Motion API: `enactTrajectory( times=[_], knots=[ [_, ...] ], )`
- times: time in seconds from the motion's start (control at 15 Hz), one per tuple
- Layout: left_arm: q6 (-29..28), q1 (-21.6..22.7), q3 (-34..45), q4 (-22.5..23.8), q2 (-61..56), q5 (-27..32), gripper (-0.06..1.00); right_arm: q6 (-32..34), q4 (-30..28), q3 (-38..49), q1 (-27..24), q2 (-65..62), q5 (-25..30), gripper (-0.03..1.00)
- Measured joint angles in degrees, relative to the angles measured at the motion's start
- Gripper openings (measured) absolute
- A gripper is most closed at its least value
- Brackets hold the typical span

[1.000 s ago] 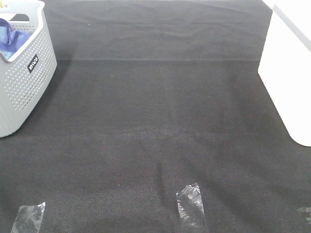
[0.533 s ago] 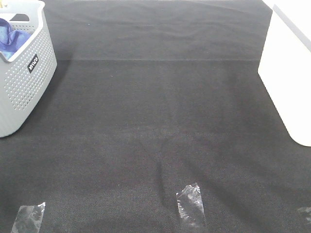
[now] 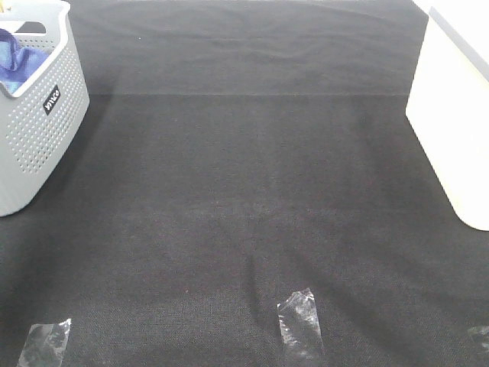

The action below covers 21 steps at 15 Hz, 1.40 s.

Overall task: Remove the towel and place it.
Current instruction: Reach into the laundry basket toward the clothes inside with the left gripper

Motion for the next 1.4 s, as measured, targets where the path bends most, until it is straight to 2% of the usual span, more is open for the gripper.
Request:
enactTrajectory(
  times=[0.2,0.4,0.67,1.0,1.2,1.4],
  knots=[
    [1.1,0.0,-13.6,3.2,14.0,0.1,0.99,0.0,0.0,0.0,0.0,0.0,0.0,0.60],
    [5.2,1.2,-18.8,8.3,23.3,0.1,0.99,0.0,0.0,0.0,0.0,0.0,0.0,0.60],
    [9.5,8.8,-19.3,8.9,31.6,0.3,0.99,0.0,0.0,0.0,0.0,0.0,0.0,0.60],
    [15.0,9.2,-19.4,10.9,39.1,-3.6,0.99,0.0,0.0,0.0,0.0,0.0,0.0,0.60],
    [15.4,9.2,-20.3,13.4,44.5,-5.8,0.99,0.0,0.0,0.0,0.0,0.0,0.0,0.60],
    [15.6,9.2,-21.7,13.8,49.0,-6.9,0.99,0.0,0.0,0.0,0.0,0.0,0.0,0.60]
  ],
)
